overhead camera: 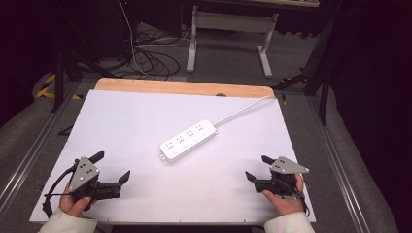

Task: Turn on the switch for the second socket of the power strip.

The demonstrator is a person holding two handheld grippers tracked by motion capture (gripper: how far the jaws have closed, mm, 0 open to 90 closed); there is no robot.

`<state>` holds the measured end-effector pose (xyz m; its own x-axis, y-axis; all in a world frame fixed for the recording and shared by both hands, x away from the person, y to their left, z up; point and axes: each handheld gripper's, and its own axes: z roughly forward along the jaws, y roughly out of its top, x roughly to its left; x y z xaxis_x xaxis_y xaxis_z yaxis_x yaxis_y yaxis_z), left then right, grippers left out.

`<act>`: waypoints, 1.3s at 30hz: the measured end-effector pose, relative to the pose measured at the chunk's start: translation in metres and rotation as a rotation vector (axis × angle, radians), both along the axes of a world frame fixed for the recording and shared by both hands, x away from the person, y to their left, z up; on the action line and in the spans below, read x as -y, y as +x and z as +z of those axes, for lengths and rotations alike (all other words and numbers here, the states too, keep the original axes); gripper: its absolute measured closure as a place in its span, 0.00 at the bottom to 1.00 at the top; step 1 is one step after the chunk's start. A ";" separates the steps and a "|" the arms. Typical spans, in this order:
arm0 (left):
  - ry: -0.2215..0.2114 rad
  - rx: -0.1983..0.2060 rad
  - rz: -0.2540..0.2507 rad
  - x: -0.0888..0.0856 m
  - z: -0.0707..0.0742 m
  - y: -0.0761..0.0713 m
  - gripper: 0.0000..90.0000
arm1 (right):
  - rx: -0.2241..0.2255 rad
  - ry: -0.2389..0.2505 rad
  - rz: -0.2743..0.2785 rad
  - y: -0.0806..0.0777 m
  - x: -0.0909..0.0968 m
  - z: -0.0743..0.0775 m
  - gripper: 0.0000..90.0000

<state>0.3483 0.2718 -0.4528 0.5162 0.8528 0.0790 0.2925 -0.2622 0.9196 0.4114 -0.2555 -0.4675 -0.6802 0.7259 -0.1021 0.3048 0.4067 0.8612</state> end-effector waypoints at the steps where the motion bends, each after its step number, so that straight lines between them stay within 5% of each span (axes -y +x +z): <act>1: -0.010 -0.004 -0.003 0.000 0.000 0.000 0.00 | 0.001 -0.003 0.000 0.000 0.000 0.000 0.20; 34: 0.006 0.018 0.026 -0.002 0.001 -0.001 0.00 | -0.005 -0.014 0.017 -0.001 -0.006 0.006 0.22; 39: 0.003 0.017 0.030 -0.003 0.001 -0.001 0.00 | -0.011 -0.054 0.038 0.002 -0.014 0.014 0.37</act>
